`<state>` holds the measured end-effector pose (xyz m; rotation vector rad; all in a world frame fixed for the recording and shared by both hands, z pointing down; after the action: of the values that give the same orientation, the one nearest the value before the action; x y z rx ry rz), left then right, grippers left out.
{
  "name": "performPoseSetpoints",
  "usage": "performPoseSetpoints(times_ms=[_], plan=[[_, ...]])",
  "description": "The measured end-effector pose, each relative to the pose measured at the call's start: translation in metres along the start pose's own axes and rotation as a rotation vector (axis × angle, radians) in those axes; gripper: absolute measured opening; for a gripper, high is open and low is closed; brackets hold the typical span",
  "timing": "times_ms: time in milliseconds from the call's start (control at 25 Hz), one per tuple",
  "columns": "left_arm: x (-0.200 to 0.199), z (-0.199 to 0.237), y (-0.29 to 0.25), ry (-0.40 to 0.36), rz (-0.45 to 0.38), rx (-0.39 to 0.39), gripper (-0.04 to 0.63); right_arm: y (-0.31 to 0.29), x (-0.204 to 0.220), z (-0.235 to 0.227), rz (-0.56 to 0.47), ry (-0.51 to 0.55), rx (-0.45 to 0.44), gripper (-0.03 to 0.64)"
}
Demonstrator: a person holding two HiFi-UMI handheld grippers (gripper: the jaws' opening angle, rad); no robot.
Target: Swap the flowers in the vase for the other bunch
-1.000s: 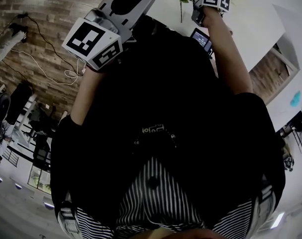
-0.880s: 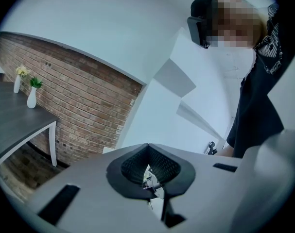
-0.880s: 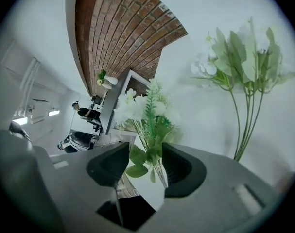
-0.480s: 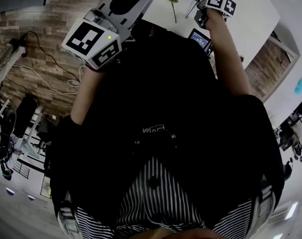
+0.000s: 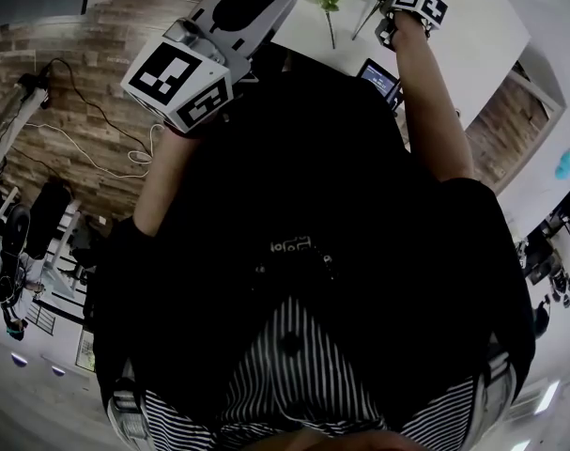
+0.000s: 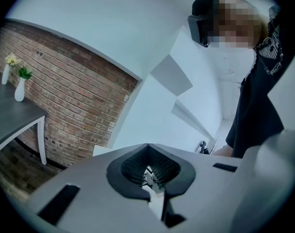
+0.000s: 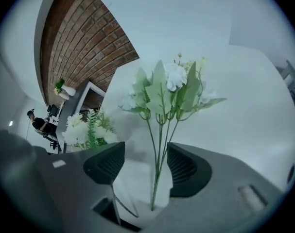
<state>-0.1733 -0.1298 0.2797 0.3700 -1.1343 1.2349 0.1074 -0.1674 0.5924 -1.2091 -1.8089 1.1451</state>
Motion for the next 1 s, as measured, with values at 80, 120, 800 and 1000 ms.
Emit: performPoseSetpoints(times_ms=[80, 120, 800, 1000], plan=[[0.002, 0.006, 0.0, 0.0, -0.012, -0.004, 0.006, -0.01, -0.002, -0.007, 0.007, -0.014, 0.032, 0.267], [0.003, 0.009, 0.002, 0.004, -0.012, -0.009, 0.006, -0.015, -0.003, -0.009, 0.013, -0.019, 0.045, 0.267], [-0.004, 0.008, 0.015, -0.001, -0.011, -0.01, 0.006, -0.004, -0.01, -0.003, -0.105, -0.034, -0.023, 0.015], [-0.006, -0.006, 0.001, -0.037, 0.006, 0.038, 0.006, 0.03, -0.011, 0.016, -0.215, 0.012, -0.115, 0.014]])
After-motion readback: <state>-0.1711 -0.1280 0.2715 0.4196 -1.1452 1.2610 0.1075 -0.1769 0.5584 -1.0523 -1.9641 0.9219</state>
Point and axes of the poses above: the fingertips, and each gripper's own axes: y backward along the fingers, z to its left, x out of its underside, the point moved 3 cm from there along y, backward along the fingers, and after that the axes turned 12 degrees about z, right-handed, at the moved point
